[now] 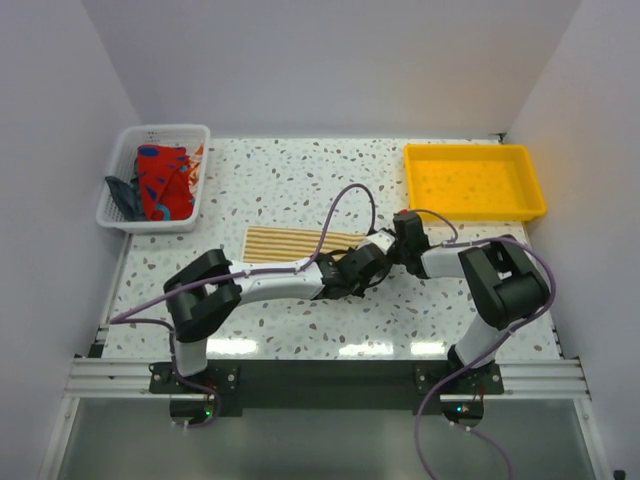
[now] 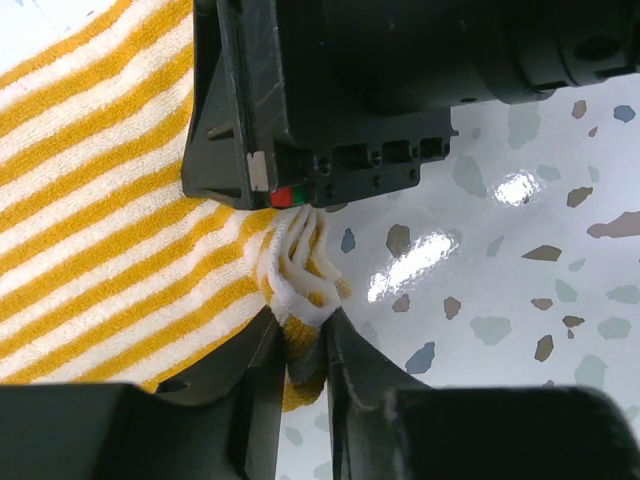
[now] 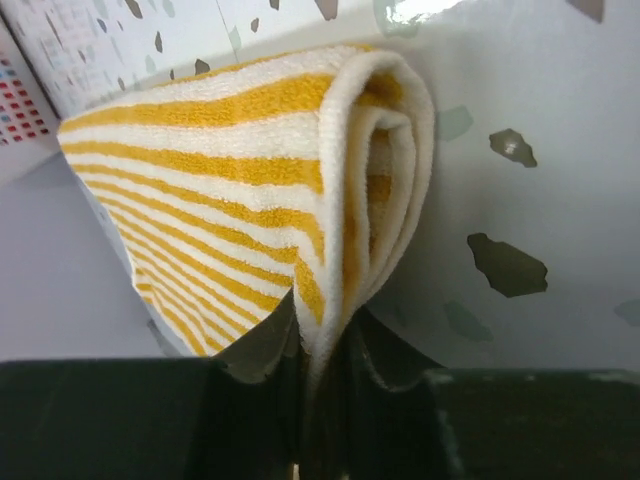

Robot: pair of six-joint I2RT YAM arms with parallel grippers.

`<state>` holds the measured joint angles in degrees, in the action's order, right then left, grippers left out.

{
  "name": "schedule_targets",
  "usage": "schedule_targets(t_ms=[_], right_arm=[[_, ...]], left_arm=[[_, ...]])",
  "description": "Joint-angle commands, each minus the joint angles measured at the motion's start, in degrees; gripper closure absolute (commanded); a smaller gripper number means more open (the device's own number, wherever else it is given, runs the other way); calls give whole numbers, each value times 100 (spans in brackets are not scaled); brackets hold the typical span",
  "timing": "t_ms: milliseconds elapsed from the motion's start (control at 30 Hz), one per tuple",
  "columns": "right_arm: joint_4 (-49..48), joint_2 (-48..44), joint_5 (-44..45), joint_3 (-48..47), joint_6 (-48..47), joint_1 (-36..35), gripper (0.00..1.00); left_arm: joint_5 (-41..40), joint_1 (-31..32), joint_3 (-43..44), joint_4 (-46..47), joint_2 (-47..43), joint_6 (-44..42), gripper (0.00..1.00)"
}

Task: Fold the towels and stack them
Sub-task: Neatly place the folded towel into the bin

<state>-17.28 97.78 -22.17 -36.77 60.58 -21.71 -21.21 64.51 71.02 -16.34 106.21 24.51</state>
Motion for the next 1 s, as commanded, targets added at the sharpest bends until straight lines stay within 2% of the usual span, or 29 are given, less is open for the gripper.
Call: schedule_targets(t_ms=[0,33,67,100,133,233,400,600,800,967], right_arm=[[1102,163,336,-233,-704,-35,83],[1226,137,380,-295,-897,-26,96],[1357,102,467,-365,-1020,-17,100],[1672,40,512,-540,-1274,0,100],[1814,14,573,-620,-1398,18,100],[2438,-101,793,-945,-1898,123,100],[3351,-154,1040,-1664,-2864,475,100],[4442,48,1759,-3062,-3850,686,100],[5294,689,2209,-4749,-4676,853,100],[5892,1207,2577,-6110,-5099,1151,100]], left_arm=[[117,-9,307,149,75,264,73],[83,-35,298,105,58,317,63],[82,-52,220,105,-30,326,58],[56,-79,158,122,-100,361,53],[64,-157,88,148,-188,413,40],[91,-359,-316,227,-645,484,20],[126,-755,-791,149,-1646,546,0],[21,-1616,-1327,-299,-3008,177,0],[-250,-2916,-1828,-607,-4380,-412,0],[-646,-3304,-2092,-853,-5066,-561,0]])
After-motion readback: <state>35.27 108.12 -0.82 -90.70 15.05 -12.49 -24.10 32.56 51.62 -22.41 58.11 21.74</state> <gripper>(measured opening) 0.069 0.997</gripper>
